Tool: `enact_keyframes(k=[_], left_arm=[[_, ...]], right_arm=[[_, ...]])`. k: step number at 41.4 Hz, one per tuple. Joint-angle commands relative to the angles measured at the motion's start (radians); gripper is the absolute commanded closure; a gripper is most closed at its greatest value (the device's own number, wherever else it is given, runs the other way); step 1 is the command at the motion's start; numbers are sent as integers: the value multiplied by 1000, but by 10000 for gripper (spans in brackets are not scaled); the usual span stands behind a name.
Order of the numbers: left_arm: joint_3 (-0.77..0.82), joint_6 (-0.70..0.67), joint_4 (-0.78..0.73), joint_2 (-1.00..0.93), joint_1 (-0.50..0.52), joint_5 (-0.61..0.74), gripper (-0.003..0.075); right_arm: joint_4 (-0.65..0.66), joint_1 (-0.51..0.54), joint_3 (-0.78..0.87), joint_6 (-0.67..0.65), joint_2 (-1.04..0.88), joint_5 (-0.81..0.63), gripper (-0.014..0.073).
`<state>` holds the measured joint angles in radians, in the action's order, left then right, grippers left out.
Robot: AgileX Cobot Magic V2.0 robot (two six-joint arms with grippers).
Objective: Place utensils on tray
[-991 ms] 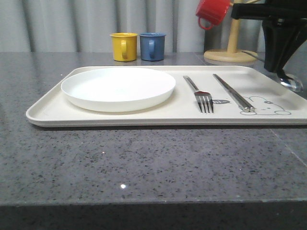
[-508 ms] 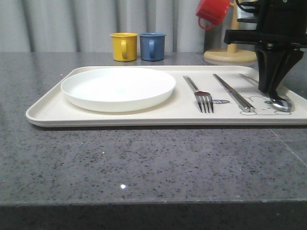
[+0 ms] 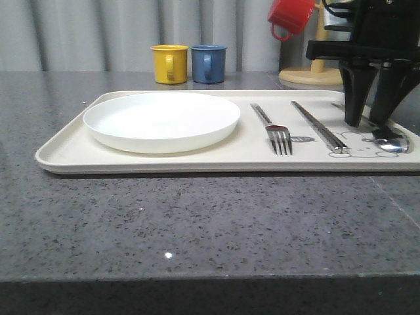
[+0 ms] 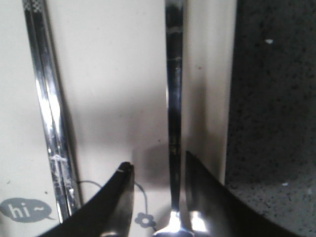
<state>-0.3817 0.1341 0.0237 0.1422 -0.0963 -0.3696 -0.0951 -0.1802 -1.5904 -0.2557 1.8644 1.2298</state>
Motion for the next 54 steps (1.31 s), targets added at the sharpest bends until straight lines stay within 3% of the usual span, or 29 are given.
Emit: enact_keyframes(k=[1,17,20,27,34,43,54], left_arm=[[-28,-11,7,11,0,82,739],[-28,-11,7,11,0,82,739],[-28,-11,7,11,0,82,739],[-28,-11,7,11,0,82,739],[-28,-11,7,11,0,82,739],[-28,-11,7,11,0,82,739],[-28,-11,7,11,0,82,739]], right_arm=[[-1,2,-30,5,-94,81,191],[26,2,-30,63,-291,71,209],[26,2,-30,80,-326,74,272],[27,2,-30,109,-412,56,517],[40,2,-30,122,-464,51,641],[57,2,-7,152,-549,37,655],[60,2,301,213,-779,-191,655]])
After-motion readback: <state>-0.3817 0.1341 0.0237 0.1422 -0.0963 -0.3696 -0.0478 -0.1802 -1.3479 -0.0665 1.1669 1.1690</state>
